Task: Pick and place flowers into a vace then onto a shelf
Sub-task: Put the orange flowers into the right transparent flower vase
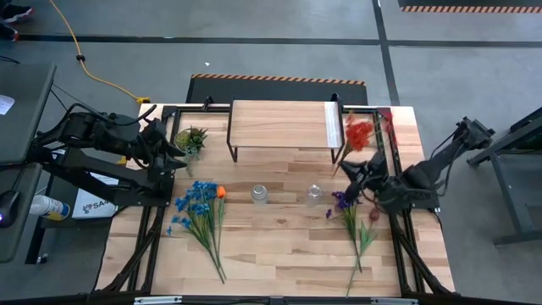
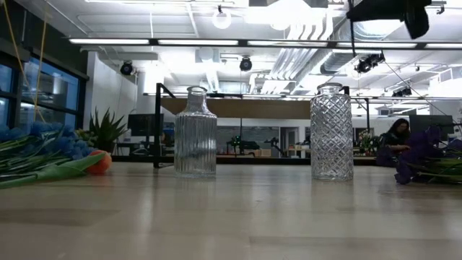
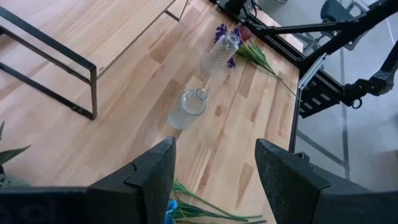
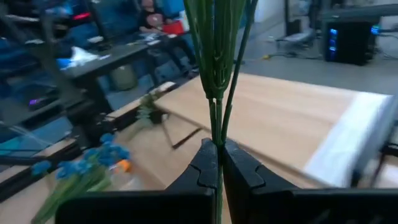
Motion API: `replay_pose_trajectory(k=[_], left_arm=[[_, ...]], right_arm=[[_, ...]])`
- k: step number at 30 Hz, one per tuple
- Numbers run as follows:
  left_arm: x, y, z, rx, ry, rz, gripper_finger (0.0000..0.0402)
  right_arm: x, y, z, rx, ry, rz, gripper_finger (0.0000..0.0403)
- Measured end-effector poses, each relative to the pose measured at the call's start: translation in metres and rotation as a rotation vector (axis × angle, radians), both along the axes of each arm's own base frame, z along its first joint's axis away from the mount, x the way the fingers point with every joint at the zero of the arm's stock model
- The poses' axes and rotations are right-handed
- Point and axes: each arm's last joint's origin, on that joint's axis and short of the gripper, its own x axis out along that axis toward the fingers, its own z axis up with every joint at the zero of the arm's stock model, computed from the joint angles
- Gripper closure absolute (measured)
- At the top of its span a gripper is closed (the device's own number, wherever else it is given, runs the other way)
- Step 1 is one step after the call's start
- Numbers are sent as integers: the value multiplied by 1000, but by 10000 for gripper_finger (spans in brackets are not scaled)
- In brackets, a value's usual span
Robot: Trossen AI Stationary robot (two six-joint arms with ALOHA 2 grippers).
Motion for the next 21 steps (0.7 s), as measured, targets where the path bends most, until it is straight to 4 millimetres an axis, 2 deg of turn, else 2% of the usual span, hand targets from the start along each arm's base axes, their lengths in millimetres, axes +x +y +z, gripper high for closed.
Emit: replay_pose_trajectory(k=[3,7,13,21], left_arm=[[0,0,0,5,0,6,149],[3,1,0,23,-1,27,149],[8,0,1,23,-4,27,149],[8,1,1,24,-4,29,149]], right_arm=[[10,8,-1,-40,-35,7,403],[23,15,-9,-101,8,-5,403],[41,25,-30,-71,28,-12,403],[51,32,-41,-33,13,-10,403]])
